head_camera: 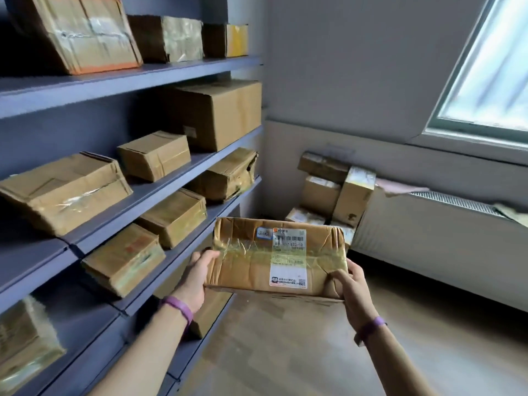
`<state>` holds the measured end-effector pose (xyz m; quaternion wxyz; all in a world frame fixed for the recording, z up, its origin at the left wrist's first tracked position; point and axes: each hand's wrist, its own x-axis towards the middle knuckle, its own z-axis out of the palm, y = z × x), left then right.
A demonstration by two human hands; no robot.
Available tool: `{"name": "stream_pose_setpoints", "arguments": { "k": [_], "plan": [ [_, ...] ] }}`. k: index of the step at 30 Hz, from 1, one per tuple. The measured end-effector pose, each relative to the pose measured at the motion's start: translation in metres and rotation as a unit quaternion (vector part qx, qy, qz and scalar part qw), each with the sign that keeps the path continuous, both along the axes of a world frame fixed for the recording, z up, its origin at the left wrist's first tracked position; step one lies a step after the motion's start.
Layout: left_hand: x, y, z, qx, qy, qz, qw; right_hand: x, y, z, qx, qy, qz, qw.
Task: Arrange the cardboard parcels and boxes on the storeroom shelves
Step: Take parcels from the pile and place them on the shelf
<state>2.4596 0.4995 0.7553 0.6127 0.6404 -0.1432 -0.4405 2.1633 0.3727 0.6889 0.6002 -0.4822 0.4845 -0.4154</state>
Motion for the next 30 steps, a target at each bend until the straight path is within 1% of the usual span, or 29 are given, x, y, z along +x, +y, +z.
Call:
{"name": "stream_pose_setpoints", "arguments": {
  "k": [1,7,10,16,22,27,30],
  "plan": [
    [-0.005,-0.02,0.001,0.002,-0.002,-0.008,1.0,-0.007,-0.017,-0.002,0.002,-0.002,-0.002,1.0],
    [-0.03,-0.128,0.003,0.008,-0.027,-0.044,0.999,-0.031,-0.095,0.034,0.001,-0.018,-0.018,1.0],
    [-0.035,-0.173,-0.003,0.01,-0.021,-0.052,0.998,-0.038,-0.132,0.033,-0.003,-0.025,-0.022,0.999],
    [-0.033,-0.258,-0.01,0.02,-0.032,-0.057,0.998,-0.038,-0.205,0.014,0.03,-0.02,-0.037,0.999],
    [-0.008,-0.365,-0.026,0.021,-0.017,-0.078,0.997,-0.021,-0.299,0.0,0.033,0.011,-0.055,0.998],
    [0.027,-0.478,-0.039,0.021,0.0,-0.098,0.995,0.008,-0.395,-0.001,0.027,0.032,-0.067,0.997],
    [0.045,-0.542,-0.04,0.026,0.004,-0.109,0.994,0.025,-0.452,-0.006,0.03,0.029,-0.076,0.996]
  ]
}}
